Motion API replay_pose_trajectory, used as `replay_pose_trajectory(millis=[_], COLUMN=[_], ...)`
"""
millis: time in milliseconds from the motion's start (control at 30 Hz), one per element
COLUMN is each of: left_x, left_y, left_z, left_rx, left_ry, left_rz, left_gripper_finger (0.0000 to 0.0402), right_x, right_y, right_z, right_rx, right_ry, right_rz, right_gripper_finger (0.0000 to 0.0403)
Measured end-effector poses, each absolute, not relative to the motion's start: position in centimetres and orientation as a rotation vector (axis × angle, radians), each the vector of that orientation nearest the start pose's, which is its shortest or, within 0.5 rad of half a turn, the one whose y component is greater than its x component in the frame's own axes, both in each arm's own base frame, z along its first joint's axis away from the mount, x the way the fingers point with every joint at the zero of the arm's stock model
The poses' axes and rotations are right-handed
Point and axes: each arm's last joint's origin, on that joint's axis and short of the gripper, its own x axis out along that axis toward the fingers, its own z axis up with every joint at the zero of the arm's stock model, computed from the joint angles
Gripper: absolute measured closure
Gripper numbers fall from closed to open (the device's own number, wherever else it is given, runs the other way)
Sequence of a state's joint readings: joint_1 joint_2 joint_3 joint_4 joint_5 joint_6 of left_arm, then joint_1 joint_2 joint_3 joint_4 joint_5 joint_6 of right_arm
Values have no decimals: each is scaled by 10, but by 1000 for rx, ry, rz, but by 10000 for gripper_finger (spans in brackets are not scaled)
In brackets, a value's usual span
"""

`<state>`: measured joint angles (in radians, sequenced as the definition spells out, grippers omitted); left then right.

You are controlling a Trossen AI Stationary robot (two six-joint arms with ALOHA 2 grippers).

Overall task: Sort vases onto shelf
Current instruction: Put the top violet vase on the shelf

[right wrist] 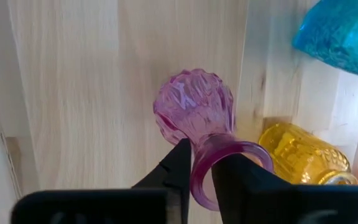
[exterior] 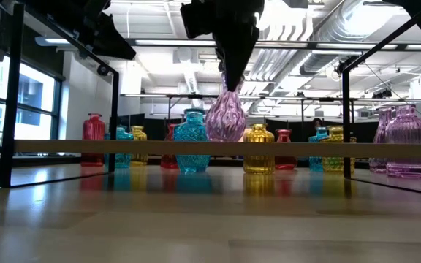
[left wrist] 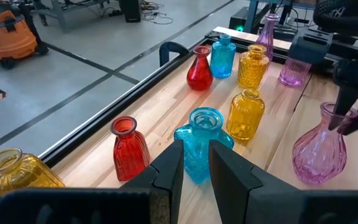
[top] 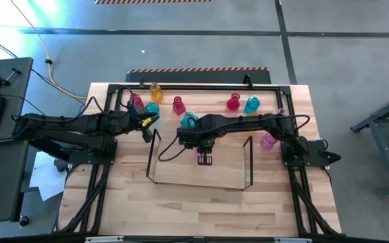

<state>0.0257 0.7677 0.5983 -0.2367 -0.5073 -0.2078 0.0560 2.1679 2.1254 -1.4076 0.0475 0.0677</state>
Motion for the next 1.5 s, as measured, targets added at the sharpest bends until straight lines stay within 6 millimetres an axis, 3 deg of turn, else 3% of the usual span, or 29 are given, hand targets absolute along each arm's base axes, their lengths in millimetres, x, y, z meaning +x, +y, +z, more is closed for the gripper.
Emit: replay_pose_trajectory(millis=[333,767,1000,1167,1500], left_x=[167,167,167,167,165], left_y=[18,18,18,18,17], left_z=[268,268,267,267,264], left_rx=[-102,-101,-100,-107,-104], left_ry=[343,346,349,356,397], left_rz=[564,564,564,533,507], left_gripper_finger=[335,335,335,335,335], right_x=[428,431,414,411,404], right_y=[25,39,33,33,27], right_z=[276,316,327,326,294], right_rx=[-29,-59,-135,-106,-26], right_ry=[1430,1277,1341,1341,1473], right_rz=[-31,-11,-377,-371,-443], right_gripper_finger=[331,329,343,396,402])
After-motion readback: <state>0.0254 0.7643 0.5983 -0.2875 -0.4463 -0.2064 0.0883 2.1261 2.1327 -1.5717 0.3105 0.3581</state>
